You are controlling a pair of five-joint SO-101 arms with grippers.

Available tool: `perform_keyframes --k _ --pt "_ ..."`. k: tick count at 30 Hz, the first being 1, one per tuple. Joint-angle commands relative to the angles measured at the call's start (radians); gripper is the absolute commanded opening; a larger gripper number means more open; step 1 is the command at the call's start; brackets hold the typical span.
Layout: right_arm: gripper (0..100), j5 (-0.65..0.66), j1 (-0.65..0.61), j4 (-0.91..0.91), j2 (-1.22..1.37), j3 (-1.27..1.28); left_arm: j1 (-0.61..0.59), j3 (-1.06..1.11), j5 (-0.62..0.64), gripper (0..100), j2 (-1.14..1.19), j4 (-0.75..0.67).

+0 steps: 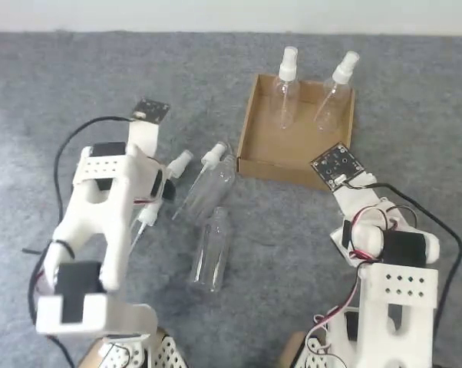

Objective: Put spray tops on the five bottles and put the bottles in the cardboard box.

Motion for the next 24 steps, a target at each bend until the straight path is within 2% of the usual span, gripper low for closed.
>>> perform_keyframes --k 1,6,9,15,20,24 --pt "0.9 -0.005 -0.01 0.012 -0.025 -0.003 0.002 -0.025 -0.012 23 -0.135 0.058" --pt "0.9 -0.005 -0.01 0.012 -0.025 -0.003 -0.006 0.016 -0.031 22 -0.071 -0.02" --pt "0.9 -0.005 -0.01 0.012 -0.025 -0.003 0.0 0.033 -0.032 16 0.017 -0.055" --pt "0.9 -0.005 -0.01 0.012 -0.025 -0.003 0.0 0.028 -0.032 14 0.118 -0.078" --pt "0.9 -0.005 -0.01 0.012 -0.025 -0.003 -0.006 0.028 -0.046 5 0.068 -0.069" --pt "0.9 -0.005 -0.01 0.012 -0.025 -0.003 0.002 0.025 -0.044 4 -0.044 -0.008"
